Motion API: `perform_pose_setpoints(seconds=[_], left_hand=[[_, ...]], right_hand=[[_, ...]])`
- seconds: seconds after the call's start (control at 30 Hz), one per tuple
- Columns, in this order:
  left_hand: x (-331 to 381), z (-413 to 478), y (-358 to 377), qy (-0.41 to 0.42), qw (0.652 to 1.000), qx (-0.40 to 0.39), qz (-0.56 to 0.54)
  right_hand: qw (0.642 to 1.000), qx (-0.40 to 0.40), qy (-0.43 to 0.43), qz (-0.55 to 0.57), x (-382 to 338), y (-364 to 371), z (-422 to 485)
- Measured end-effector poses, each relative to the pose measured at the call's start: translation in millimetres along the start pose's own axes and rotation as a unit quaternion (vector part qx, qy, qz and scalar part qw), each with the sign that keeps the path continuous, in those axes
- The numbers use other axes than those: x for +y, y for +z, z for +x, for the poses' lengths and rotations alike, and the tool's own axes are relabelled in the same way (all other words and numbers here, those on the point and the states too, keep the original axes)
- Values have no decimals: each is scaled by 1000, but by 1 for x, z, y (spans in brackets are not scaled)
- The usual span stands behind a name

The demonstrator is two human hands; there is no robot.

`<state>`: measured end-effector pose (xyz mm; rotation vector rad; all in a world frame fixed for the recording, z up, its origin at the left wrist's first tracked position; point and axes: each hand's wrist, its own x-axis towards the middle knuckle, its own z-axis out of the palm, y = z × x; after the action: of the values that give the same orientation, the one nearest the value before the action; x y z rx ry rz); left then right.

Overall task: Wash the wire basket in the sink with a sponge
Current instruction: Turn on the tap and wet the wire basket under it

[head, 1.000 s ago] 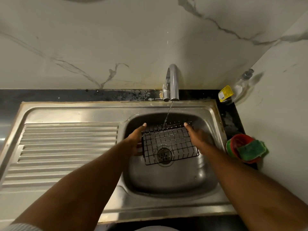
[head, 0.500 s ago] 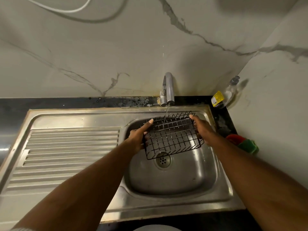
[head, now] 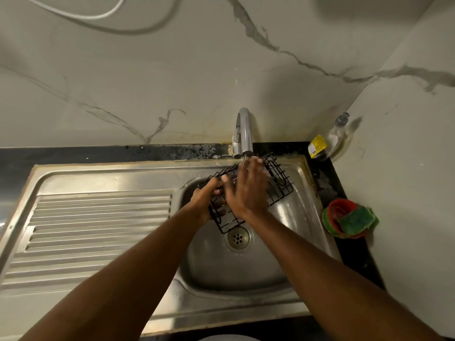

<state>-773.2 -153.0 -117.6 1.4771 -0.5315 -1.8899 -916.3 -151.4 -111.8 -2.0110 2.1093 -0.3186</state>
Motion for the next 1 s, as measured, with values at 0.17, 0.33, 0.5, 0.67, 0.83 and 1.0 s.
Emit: perform_pose_setpoints(seconds=[0.17,0.33,0.5,0.67,0.83,1.0], left_hand=[[0,7,-19,-8,1000,-2,-3],[-2,6,-44,0,1000,12,13],[-10,7,-34,4,1000,10,2],[-23,10,-25,-22,999,-6,-37],[-24,10,-43,-12,1000,11,15],[-13,11,-39,5,1000,8,20]], right_hand=[[958,-79,-275,-4,-13,-6,4],[997,-62,-47,-5,66,-14,46],[994,-30,100,12,34,-5,21],[988,-67,-140,-12,-33,20,-38],[977,-69,-199,-45,34,6,-4],[995,-79,64,-12,58,-4,26]])
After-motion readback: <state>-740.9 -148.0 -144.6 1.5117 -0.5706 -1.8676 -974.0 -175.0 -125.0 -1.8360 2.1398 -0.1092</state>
